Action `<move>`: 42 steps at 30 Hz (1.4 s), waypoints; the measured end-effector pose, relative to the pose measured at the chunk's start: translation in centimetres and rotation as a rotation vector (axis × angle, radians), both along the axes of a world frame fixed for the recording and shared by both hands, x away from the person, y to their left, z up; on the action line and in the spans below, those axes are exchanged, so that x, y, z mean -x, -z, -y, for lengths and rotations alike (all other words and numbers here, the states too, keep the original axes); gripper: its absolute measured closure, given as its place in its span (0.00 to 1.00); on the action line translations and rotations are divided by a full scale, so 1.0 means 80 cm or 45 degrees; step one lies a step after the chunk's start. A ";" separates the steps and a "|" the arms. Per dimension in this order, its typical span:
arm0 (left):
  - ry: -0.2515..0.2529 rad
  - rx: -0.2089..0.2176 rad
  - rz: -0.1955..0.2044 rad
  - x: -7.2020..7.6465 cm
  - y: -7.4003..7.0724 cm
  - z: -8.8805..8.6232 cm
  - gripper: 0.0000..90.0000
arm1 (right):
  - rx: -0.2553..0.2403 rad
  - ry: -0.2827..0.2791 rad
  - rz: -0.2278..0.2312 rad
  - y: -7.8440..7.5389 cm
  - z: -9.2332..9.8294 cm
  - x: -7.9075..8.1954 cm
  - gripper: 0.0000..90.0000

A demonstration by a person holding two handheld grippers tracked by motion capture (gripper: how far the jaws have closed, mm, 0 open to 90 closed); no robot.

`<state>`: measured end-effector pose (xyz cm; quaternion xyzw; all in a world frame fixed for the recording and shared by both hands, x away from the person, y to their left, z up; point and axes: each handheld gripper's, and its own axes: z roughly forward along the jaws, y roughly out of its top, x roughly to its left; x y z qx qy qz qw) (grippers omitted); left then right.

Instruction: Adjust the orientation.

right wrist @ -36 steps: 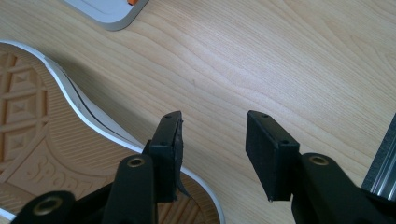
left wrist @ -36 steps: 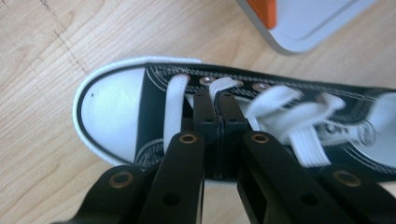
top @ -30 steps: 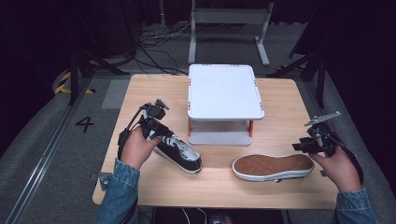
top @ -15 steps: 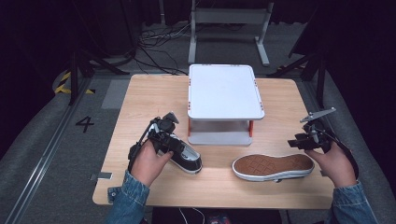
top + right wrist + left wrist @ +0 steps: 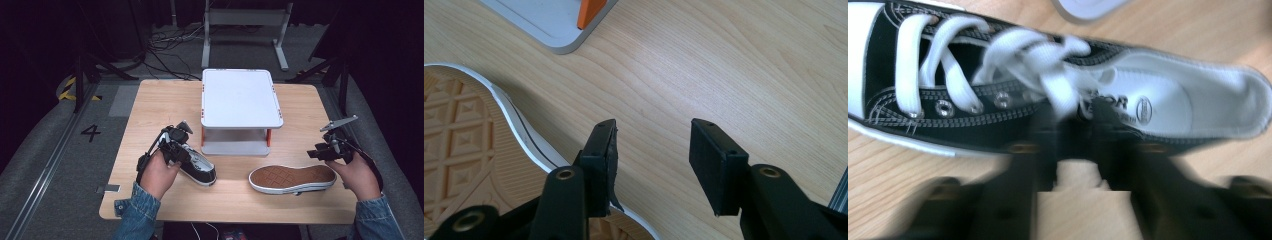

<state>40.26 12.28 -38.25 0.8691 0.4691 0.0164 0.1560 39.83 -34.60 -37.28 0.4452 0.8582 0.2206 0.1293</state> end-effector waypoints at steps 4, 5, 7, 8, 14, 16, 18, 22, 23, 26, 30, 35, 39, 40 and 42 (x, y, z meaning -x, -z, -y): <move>0.001 -0.021 0.010 0.005 -0.004 0.000 0.96 | -0.002 -0.001 -0.003 0.000 -0.001 -0.002 0.61; 0.000 -0.020 0.018 0.007 -0.004 -0.001 0.96 | 0.001 -0.005 -0.007 0.000 -0.001 -0.003 0.61; 0.000 -0.026 0.021 0.009 -0.007 -0.004 1.00 | 0.000 -0.010 -0.005 0.001 -0.004 -0.004 0.61; -0.030 -0.082 0.064 0.013 -0.010 -0.005 1.00 | 0.001 -0.014 -0.006 0.001 -0.004 -0.004 0.61; -0.054 -0.103 0.052 0.016 -0.009 -0.018 1.00 | 0.001 -0.023 -0.014 0.003 -0.008 -0.008 0.61; -0.047 -0.096 0.077 0.018 -0.011 -0.018 1.00 | 0.002 -0.028 -0.014 0.003 -0.009 -0.008 0.61; -0.048 -0.082 0.109 0.021 -0.024 -0.022 1.00 | 0.001 -0.029 -0.006 0.001 -0.008 -0.007 0.61; -0.082 -0.085 0.136 0.023 -0.034 -0.037 1.00 | -0.005 -0.018 -0.010 0.002 -0.004 -0.007 0.61; -0.088 -0.088 0.136 0.023 -0.035 -0.040 1.00 | -0.005 -0.017 -0.011 0.003 -0.004 -0.007 0.61; -0.116 -0.116 0.134 0.026 -0.038 -0.047 1.00 | -0.006 -0.016 -0.009 0.003 -0.003 -0.006 0.61; -0.072 -0.195 0.009 0.026 -0.023 -0.051 1.00 | -0.006 -0.012 -0.009 0.002 -0.003 -0.004 0.61; -0.066 -0.149 -0.012 0.029 -0.027 -0.057 0.82 | -0.001 -0.012 -0.009 0.003 -0.003 -0.004 0.60; 0.020 -0.180 -0.025 0.036 -0.024 -0.054 0.53 | -0.002 -0.014 -0.009 0.003 -0.003 -0.003 0.60; 0.041 -0.198 -0.043 0.037 -0.021 -0.051 0.49 | -0.003 -0.014 -0.009 0.004 -0.003 -0.004 0.60; 0.077 -0.285 -0.070 0.036 -0.006 -0.046 0.47 | 0.003 -0.017 -0.014 0.004 -0.004 -0.004 0.60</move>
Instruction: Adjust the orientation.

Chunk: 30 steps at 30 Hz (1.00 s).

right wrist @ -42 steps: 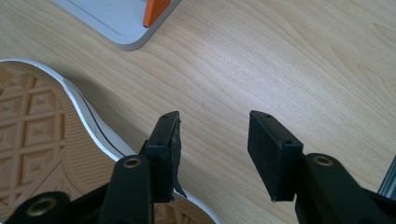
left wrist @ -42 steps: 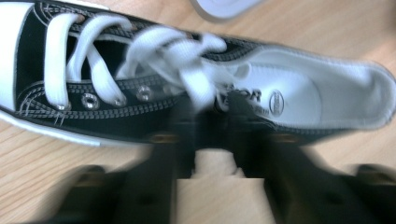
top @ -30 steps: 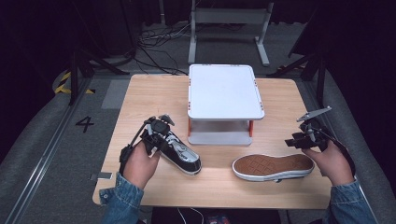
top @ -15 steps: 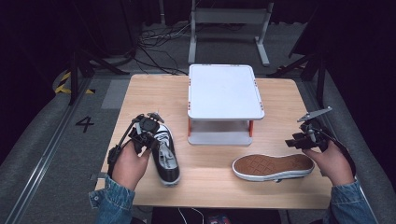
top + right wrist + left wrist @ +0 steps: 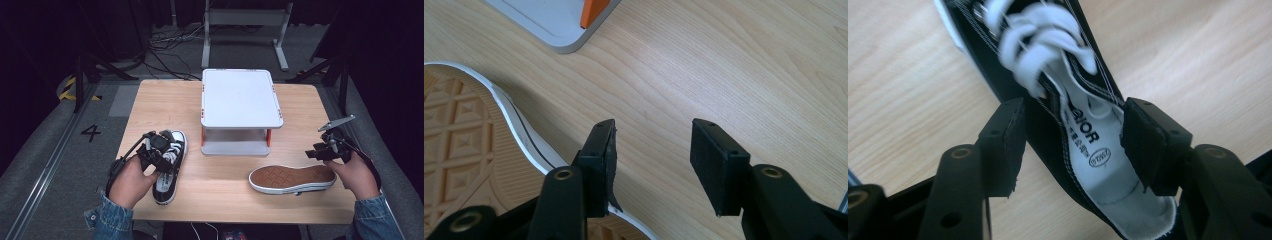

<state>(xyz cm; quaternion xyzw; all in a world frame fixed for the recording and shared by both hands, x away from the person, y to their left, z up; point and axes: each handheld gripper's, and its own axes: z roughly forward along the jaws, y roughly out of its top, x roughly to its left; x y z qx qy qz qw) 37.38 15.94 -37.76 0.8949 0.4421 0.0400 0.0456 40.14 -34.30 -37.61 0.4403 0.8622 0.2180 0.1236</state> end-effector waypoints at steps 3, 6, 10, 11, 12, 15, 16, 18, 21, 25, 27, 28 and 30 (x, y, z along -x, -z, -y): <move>-0.038 -0.008 -0.015 -0.006 0.006 -0.006 0.45 | -0.005 -0.005 0.005 -0.001 0.000 0.001 0.60; -0.025 0.014 -0.013 -0.007 0.006 -0.010 0.44 | -0.005 -0.006 0.007 -0.001 0.001 0.002 0.60; -0.008 0.030 -0.018 -0.005 0.001 -0.015 0.48 | -0.004 -0.004 0.005 0.000 0.003 0.004 0.59; -0.016 0.021 -0.025 -0.005 0.000 -0.017 0.48 | -0.003 0.000 0.003 0.000 0.003 0.004 0.59; -0.040 0.039 -0.029 -0.006 0.002 -0.022 0.48 | -0.004 0.003 0.002 0.000 0.004 0.005 0.59; -0.046 0.076 -0.049 -0.015 0.011 -0.022 0.43 | -0.003 0.009 0.004 0.001 0.005 0.006 0.59; -0.045 0.100 -0.051 -0.017 0.014 -0.022 0.40 | -0.002 0.010 0.004 0.001 0.005 0.006 0.59; -0.045 0.082 -0.054 -0.021 0.020 -0.020 0.39 | -0.002 0.010 0.003 0.001 0.005 0.006 0.59; -0.060 0.058 0.034 -0.029 0.026 -0.020 0.34 | -0.005 0.012 0.007 0.000 0.005 0.007 0.58; -0.041 0.086 0.079 -0.039 0.029 -0.020 0.35 | -0.001 0.014 0.004 0.002 0.004 0.008 0.58; -0.017 0.101 0.090 -0.041 0.029 -0.017 0.34 | 0.000 0.011 -0.003 0.003 0.004 0.008 0.57; -0.016 0.135 0.098 -0.042 0.029 -0.015 0.35 | 0.000 0.011 -0.002 0.004 0.004 0.008 0.57; -0.009 0.213 0.102 -0.046 0.029 -0.014 0.47 | -0.001 0.012 -0.003 0.004 0.004 0.009 0.57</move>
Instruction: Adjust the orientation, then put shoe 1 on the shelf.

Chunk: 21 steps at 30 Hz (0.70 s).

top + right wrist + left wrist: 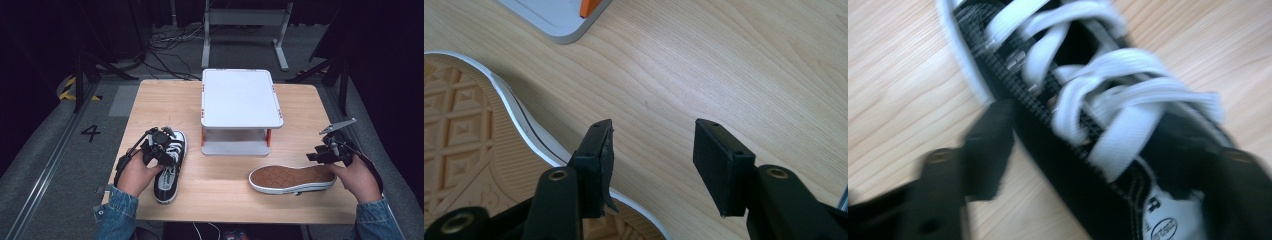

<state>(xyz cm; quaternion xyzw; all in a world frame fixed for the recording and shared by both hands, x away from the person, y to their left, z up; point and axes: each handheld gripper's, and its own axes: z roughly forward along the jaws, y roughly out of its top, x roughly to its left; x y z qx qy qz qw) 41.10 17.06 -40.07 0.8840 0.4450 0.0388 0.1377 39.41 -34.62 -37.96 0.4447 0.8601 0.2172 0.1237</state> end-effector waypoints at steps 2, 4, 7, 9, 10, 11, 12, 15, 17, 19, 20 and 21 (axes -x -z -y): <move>0.015 0.016 -0.002 -0.006 0.004 0.001 0.46 | 0.000 0.003 -0.002 0.000 0.000 0.001 0.57; 0.021 0.043 -0.018 -0.009 0.007 0.001 0.47 | 0.001 0.003 0.000 0.000 0.001 0.002 0.57; 0.083 0.075 0.027 -0.012 0.005 -0.003 0.59 | 0.001 0.015 0.003 0.000 0.005 0.005 0.56; 0.090 0.059 0.048 -0.010 0.003 -0.002 0.70 | 0.000 0.023 -0.003 0.001 0.007 0.006 0.56; 0.077 0.053 0.042 -0.010 0.001 -0.002 0.73 | 0.000 0.026 -0.002 0.002 0.008 0.007 0.56; 0.079 0.038 0.041 -0.010 -0.001 -0.001 0.75 | 0.000 0.029 -0.003 0.002 0.009 0.007 0.56; 0.083 0.030 0.043 -0.010 -0.001 0.000 0.77 | -0.001 0.029 -0.001 0.001 0.010 0.008 0.56; 0.061 0.052 0.033 -0.008 -0.001 -0.005 0.78 | -0.003 0.034 -0.003 0.001 0.011 0.010 0.56; -0.027 0.111 -0.012 -0.008 0.001 -0.009 0.77 | -0.004 0.036 0.002 0.000 0.012 0.010 0.56; -0.114 0.161 -0.054 -0.008 0.004 -0.013 0.76 | -0.012 0.038 0.008 -0.002 0.013 0.011 0.56; -0.123 0.149 -0.045 -0.007 0.003 -0.011 0.77 | -0.012 0.034 0.008 -0.001 0.013 0.011 0.56; -0.105 0.115 -0.029 -0.005 0.001 -0.008 0.79 | -0.006 0.035 0.003 -0.001 0.014 0.011 0.56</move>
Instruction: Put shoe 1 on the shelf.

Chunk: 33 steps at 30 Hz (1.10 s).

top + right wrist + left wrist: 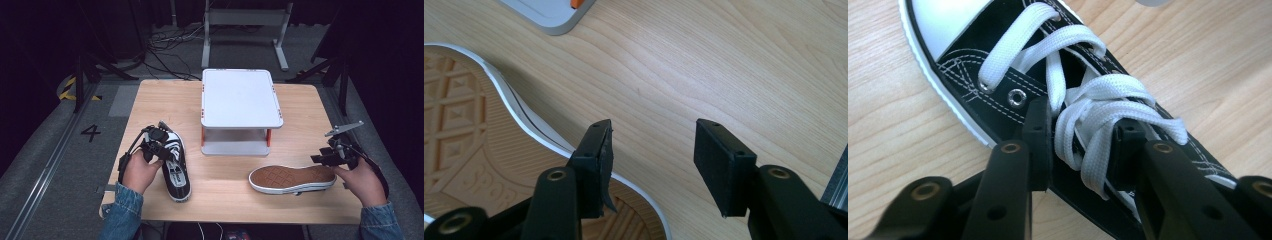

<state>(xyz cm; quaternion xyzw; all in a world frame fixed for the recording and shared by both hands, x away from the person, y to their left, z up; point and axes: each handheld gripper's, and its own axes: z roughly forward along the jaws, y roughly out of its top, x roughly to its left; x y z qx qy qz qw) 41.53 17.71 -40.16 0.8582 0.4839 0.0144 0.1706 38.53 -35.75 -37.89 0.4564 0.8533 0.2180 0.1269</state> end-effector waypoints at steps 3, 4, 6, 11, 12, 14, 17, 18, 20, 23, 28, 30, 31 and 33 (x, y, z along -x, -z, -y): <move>0.026 -0.068 0.047 0.002 -0.006 0.005 0.82 | -0.004 0.010 -0.004 0.002 0.003 0.000 0.56; 0.015 -0.063 0.064 0.003 -0.007 0.005 0.83 | 0.001 0.014 -0.004 0.003 0.004 0.000 0.56; 0.021 -0.062 0.079 0.004 -0.010 0.001 0.84 | -0.009 0.016 0.003 0.000 0.005 0.000 0.56; 0.012 -0.029 0.159 0.012 -0.029 -0.001 0.85 | -0.020 0.009 0.029 -0.008 0.001 -0.003 0.56; 0.012 -0.029 0.159 0.012 -0.029 -0.001 0.85 | -0.020 0.009 0.029 -0.008 0.001 -0.003 0.56; 0.015 -0.034 0.207 0.017 -0.047 0.002 0.85 | -0.021 0.010 0.024 -0.006 0.000 -0.007 0.56; 0.016 -0.028 0.224 0.017 -0.057 0.004 0.85 | -0.013 0.002 0.025 -0.005 -0.001 -0.008 0.56; 0.020 -0.025 0.229 0.017 -0.061 0.005 0.85 | -0.018 0.003 0.026 -0.007 -0.001 -0.008 0.56; 0.021 -0.018 0.229 0.016 -0.067 0.007 0.85 | -0.025 0.001 0.035 -0.009 -0.002 -0.008 0.56; 0.036 -0.013 0.244 0.013 -0.079 0.007 0.85 | -0.026 0.007 0.036 -0.009 0.000 -0.008 0.57; 0.024 -0.002 0.270 0.007 -0.101 0.008 0.84 | -0.029 0.012 0.033 -0.010 0.001 -0.007 0.58; 0.019 0.004 0.278 0.006 -0.105 0.007 0.84 | -0.038 0.017 0.035 -0.010 0.001 -0.007 0.59; 0.016 0.007 0.284 0.005 -0.110 0.007 0.84 | -0.038 0.015 0.030 -0.010 0.002 -0.007 0.59; 0.012 -0.010 0.300 0.002 -0.126 0.007 0.84 | -0.043 0.021 0.036 -0.011 0.003 -0.006 0.59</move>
